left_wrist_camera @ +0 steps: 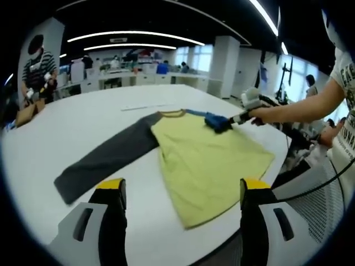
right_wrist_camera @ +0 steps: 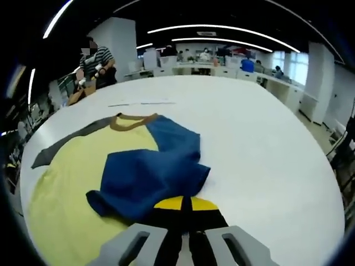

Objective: Fold the garment on the visible template until the final outline fits inside the template.

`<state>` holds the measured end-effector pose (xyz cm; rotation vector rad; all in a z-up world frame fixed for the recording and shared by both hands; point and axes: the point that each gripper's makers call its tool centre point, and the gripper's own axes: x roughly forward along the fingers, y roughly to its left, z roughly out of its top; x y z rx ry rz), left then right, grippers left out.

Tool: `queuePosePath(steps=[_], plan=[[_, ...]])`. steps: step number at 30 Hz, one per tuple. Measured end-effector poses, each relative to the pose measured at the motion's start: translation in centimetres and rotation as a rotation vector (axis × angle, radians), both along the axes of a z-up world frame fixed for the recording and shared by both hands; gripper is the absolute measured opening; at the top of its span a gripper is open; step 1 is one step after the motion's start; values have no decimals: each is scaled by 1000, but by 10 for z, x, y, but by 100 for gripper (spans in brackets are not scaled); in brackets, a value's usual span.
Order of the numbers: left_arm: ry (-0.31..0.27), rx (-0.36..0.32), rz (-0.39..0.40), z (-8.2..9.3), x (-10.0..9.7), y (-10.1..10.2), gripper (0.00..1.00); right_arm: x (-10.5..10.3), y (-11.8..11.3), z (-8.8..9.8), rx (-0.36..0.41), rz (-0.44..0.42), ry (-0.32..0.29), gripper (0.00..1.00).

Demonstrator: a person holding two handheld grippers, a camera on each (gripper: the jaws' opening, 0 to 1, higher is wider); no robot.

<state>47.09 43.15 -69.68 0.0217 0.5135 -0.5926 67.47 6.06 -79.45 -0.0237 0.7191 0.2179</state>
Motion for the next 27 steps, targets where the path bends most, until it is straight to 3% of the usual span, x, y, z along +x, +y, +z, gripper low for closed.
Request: queuePosePath(steps=[11,27], plan=[[-8,0,-1,3,3,-3,81,-1,-10,18,23,8,-31,0],[-24,-8,-3,5,5,-5,81,-22,-30,50,47,-13,-56,0]])
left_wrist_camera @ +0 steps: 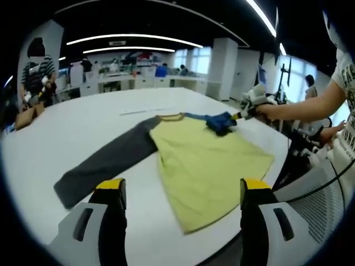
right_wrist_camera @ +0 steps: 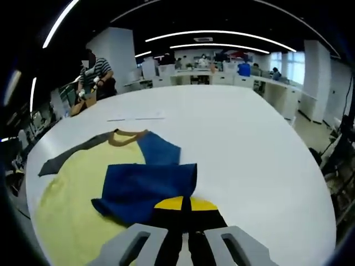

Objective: Fold the garment on the visible template until the final outline fits inside the template.

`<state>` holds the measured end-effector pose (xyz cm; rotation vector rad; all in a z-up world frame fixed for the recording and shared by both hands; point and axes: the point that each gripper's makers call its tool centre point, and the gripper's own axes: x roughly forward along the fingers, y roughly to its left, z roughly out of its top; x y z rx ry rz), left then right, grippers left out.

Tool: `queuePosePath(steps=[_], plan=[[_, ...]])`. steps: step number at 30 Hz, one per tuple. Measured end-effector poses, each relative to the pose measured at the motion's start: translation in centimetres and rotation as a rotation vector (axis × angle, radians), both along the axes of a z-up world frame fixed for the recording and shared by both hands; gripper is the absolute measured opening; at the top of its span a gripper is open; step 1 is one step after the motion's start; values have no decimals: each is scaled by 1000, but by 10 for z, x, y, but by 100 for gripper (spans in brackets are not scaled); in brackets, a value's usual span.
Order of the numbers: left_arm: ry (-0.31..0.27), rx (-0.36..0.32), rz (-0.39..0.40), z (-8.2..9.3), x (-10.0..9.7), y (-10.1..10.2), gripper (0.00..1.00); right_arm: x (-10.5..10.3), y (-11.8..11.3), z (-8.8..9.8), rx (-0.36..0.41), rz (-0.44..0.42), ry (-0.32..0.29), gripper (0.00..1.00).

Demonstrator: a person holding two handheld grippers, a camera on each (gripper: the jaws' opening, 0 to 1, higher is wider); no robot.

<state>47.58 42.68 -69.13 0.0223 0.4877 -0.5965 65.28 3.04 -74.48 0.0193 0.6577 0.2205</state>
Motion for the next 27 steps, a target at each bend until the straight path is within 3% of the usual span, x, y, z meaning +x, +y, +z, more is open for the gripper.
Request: queuePosePath(steps=[18,22,27], plan=[[-12,2,-1,4,-3,-2,82,-12,-56,11,-32,-96,13,0],[-11,0,-2,3,-4,-3,82,-25,-66,16,-46,-123,23,0],[-12,2,-6,3,-4,-3,82,-23,-92,13,-58,-164,34,0]])
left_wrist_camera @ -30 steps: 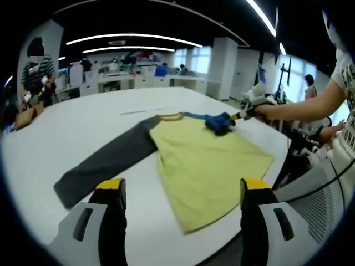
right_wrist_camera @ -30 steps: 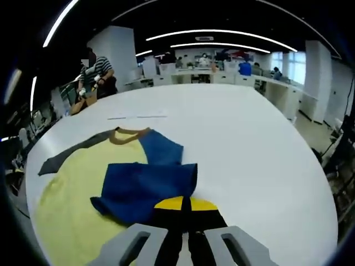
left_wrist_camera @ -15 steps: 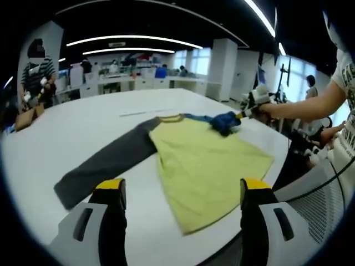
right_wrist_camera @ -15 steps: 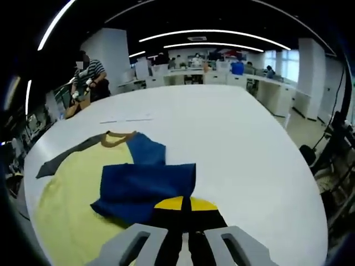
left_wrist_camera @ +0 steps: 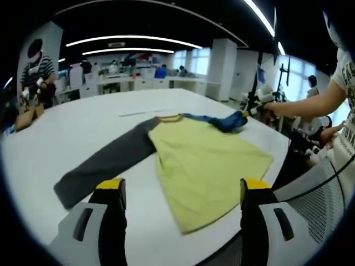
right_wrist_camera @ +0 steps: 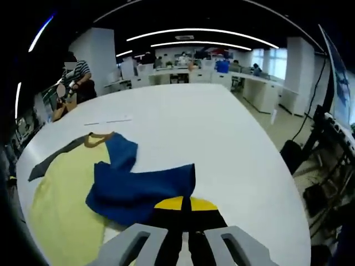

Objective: Fold the garment on the visible template until the final outline fits inside the template.

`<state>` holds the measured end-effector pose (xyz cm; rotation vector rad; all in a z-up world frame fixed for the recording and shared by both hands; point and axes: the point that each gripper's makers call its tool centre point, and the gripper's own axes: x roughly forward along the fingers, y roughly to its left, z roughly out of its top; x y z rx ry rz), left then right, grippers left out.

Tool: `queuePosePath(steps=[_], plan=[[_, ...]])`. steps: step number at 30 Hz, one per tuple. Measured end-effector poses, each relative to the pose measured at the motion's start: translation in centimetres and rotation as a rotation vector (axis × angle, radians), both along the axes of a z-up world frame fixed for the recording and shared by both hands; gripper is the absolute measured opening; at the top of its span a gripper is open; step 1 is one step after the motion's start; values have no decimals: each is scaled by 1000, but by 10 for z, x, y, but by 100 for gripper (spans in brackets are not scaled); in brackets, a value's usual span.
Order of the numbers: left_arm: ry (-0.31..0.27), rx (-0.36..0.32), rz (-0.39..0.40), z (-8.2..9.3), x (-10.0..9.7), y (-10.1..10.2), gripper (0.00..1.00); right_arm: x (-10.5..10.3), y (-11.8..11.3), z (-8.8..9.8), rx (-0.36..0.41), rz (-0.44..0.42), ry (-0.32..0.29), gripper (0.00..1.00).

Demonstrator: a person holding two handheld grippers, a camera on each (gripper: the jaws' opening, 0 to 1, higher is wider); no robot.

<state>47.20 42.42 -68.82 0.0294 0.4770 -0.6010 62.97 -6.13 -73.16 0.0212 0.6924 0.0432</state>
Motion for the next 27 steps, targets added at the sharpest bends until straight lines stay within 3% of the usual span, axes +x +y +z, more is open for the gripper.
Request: queuePosePath(steps=[8,12,27], plan=[[-6,-1,2,1,1,-2,82,-2,-29,-4,-11,-52,12,0],[-8,6,-1,1,1,-2,82,-13,-29,-2,-17,-60,23,0],[-15,7,0,3,1,-6,82,-15,-95,-11,-15,-174,29,0]])
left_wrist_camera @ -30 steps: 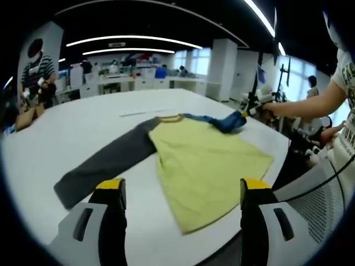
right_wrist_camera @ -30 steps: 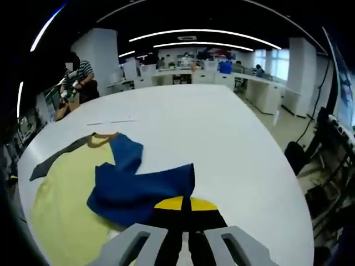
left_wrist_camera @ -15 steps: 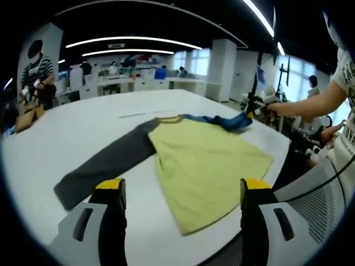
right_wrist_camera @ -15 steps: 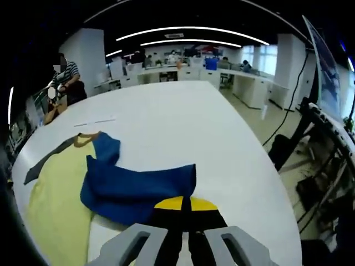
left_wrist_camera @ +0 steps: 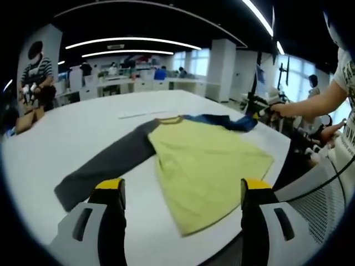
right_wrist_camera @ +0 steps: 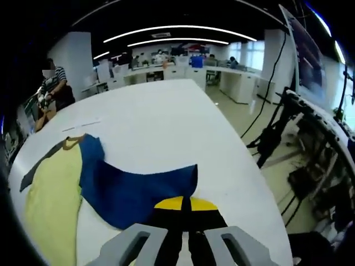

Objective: Fold the garment on the visible template until the final outline fits inside the template.

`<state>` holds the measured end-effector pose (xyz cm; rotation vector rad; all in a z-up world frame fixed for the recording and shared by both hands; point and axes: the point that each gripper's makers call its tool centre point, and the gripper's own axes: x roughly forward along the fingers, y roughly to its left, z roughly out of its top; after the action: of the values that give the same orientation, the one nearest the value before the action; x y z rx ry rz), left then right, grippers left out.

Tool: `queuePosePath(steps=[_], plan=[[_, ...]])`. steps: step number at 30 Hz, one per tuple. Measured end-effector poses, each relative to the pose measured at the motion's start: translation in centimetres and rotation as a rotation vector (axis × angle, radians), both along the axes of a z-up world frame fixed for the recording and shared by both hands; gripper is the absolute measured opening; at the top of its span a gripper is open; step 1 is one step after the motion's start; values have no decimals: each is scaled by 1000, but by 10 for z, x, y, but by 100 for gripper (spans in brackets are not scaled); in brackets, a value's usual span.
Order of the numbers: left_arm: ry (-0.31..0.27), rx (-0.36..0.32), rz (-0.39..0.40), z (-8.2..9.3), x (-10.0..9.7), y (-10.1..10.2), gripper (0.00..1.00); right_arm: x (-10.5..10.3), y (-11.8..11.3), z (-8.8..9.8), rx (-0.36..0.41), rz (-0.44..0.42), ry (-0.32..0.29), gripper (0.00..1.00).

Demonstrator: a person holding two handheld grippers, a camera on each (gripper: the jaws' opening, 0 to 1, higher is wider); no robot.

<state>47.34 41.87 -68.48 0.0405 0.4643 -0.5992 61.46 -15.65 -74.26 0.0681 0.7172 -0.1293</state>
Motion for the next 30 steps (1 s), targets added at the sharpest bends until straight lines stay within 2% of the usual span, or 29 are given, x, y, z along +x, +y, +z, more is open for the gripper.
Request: queuePosePath(steps=[9,17,22,30], plan=[[0,2,0,0,0,1,83,-8,-21,-4,18,-94,-8,0],[3,6,-3,0,0,2,84,-13,-31,-4,42,-150,-27,0],[4,8,-2,-1,0,2,84,-15,-39,-7,45,-150,-38,0],[5,17,-7,-2,-1,2,84,-14,-52,-4,7,-130,-51,0]])
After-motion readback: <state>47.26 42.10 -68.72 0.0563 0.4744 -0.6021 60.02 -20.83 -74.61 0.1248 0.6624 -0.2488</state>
